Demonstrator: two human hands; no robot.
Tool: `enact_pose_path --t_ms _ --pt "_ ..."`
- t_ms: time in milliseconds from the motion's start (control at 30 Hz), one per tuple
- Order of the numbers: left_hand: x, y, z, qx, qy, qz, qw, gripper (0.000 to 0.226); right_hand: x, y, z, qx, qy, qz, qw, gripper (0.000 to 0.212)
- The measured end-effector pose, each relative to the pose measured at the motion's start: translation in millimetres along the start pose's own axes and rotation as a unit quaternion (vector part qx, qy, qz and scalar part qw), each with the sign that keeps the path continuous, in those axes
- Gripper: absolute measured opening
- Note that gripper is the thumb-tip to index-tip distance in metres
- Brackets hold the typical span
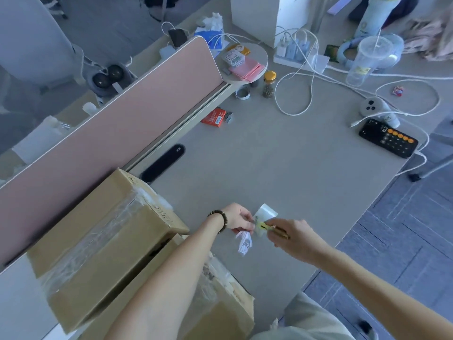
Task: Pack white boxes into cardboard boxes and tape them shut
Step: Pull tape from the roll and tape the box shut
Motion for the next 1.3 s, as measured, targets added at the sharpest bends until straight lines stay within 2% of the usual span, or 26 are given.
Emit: enact_pose_path --t_ms 100,200,767,900,1000,1300 --pt "1 -1 -2 0.02 0.012 -0.017 1.0 0.014 -16 6 -28 -0.08 0.025 0.039 0.996 0.026" --pt "0 0 -5 0.011 0.011 -0.025 1.0 0.013 -20 11 -41 -0.124 -0.003 0.058 0.991 0.029" --pt "-8 0 -6 0.019 -0.005 -0.036 0.999 0.005 -15 24 -58 -0.178 -0.015 0.086 0.98 0.022" --pt "-9 0 -6 0.014 -0.014 -0.033 0.999 0.002 -13 23 -59 -0.175 -0.005 0.085 0.981 0.024" --pt "-8 1 -7 0.005 -0.019 -0.03 0.999 0.008 -9 22 -65 -0.169 -0.001 0.087 0.982 0.025" --pt "-10 6 -9 0.01 -0.012 -0.028 0.999 0.003 1 20 -81 -0.184 0.022 0.085 0.979 0.018"
Point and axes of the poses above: each hand's wrist, its own x-axis towards the middle knuckle, its own z-axis out of the back of the hand, y = z × x, the point moved 3 cm from there along x, towards the middle knuckle, and after that the axes turned 1 degree about z, right-handed, at the moved point
